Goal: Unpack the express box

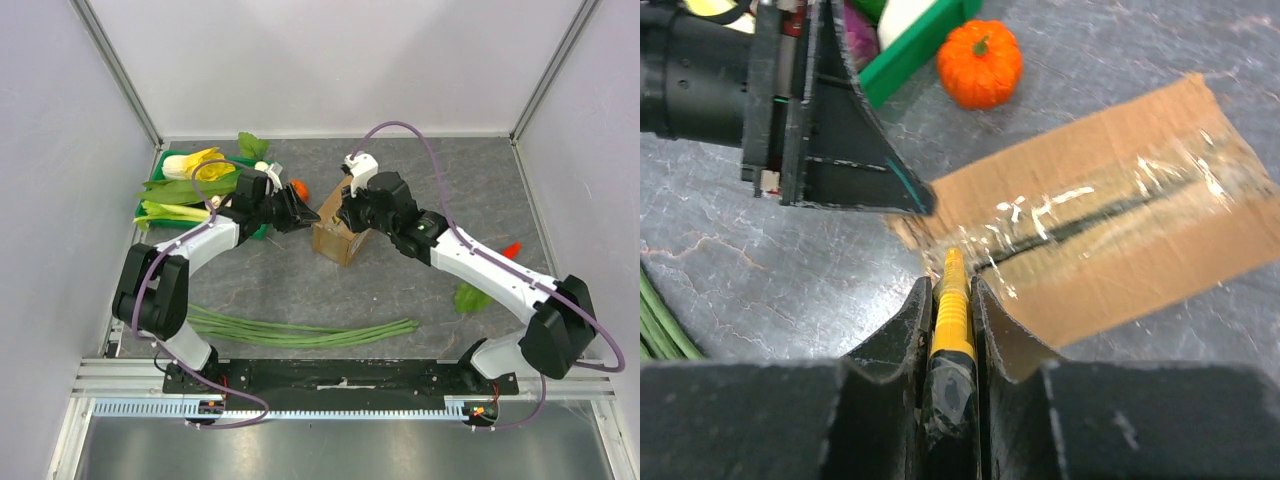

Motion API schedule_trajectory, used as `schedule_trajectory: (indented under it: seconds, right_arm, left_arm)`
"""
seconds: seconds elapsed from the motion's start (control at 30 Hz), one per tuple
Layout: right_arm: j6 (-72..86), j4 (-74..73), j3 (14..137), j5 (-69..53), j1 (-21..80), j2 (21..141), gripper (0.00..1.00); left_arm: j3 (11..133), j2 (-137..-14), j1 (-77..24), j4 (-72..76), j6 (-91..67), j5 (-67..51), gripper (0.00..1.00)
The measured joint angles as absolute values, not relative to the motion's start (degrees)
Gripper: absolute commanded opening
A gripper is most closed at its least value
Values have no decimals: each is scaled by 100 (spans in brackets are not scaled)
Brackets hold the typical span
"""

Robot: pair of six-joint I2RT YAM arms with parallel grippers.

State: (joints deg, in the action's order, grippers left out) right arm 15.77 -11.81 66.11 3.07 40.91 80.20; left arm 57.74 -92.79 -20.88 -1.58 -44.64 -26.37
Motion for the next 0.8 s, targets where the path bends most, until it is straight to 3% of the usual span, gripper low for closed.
schedule_trajectory:
  seconds: [0.37, 0.6, 0.8]
  right_arm:
    - [947, -276, 6602, -34, 4233, 8337, 0]
    - [851, -99, 6525, -176, 4233, 8396, 0]
    - [808, -104, 6243, -193, 4233, 8403, 0]
  left_arm:
    - [5878, -9579, -1903, 91, -4250, -3492, 29]
    - [6031, -9677, -1903, 54, -4049, -3638, 4]
    - [6125, -9712, -1903, -73, -3938, -3660, 2]
